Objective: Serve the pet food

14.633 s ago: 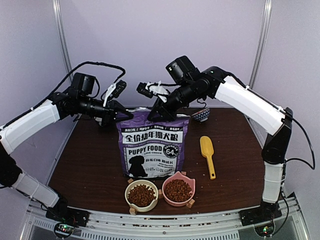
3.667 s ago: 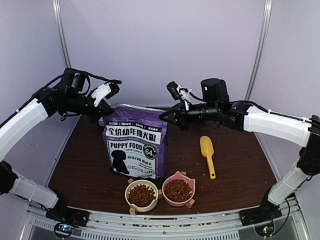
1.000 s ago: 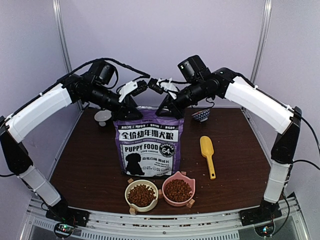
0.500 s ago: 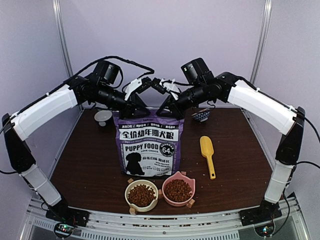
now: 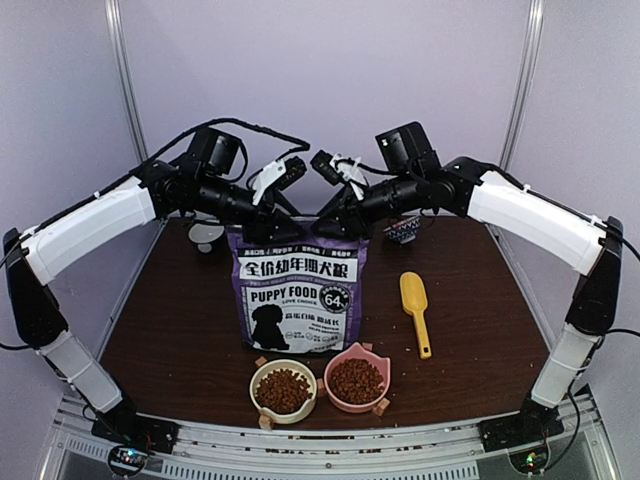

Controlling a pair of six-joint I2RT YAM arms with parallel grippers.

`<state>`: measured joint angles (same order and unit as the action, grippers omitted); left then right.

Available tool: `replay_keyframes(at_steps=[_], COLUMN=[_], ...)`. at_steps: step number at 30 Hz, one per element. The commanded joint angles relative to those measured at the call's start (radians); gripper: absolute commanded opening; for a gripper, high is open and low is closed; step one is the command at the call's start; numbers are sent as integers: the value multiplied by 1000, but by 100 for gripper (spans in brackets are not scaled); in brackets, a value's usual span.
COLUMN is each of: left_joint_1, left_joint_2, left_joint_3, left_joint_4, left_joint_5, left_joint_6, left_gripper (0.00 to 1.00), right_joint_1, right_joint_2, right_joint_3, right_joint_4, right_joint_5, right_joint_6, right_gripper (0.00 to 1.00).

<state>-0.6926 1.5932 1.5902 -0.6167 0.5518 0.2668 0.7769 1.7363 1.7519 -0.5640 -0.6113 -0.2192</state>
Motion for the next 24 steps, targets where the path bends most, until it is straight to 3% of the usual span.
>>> replay_keyframes(at_steps=[1,5,9,16,24], left_joint_1=[-9,-6,11,183,498], left_joint_2=[-80,-164,-221,-331,-450], left_joint_3=[-64,-118,-118,-233,-538], left_joint_4=[133,239,260,303,343], left_joint_5=[-55,-113,-195,-360,-521], left_joint_6=[-72,-140,-229,-396,-523], left_gripper=[62,77,86,91,92], right_joint_1=[-20,-57,-88,-165,-394], right_joint_2=[-111,-191,-249,-339,-486], right_joint_3=[-89,-166,-213,-296,-605], right_joint_4=[193,307,322,223,261], right_joint_5=[-42,-12,56,344,524], right_joint_6=[95,248,327,394,511], right_gripper=[54,84,96,98,99])
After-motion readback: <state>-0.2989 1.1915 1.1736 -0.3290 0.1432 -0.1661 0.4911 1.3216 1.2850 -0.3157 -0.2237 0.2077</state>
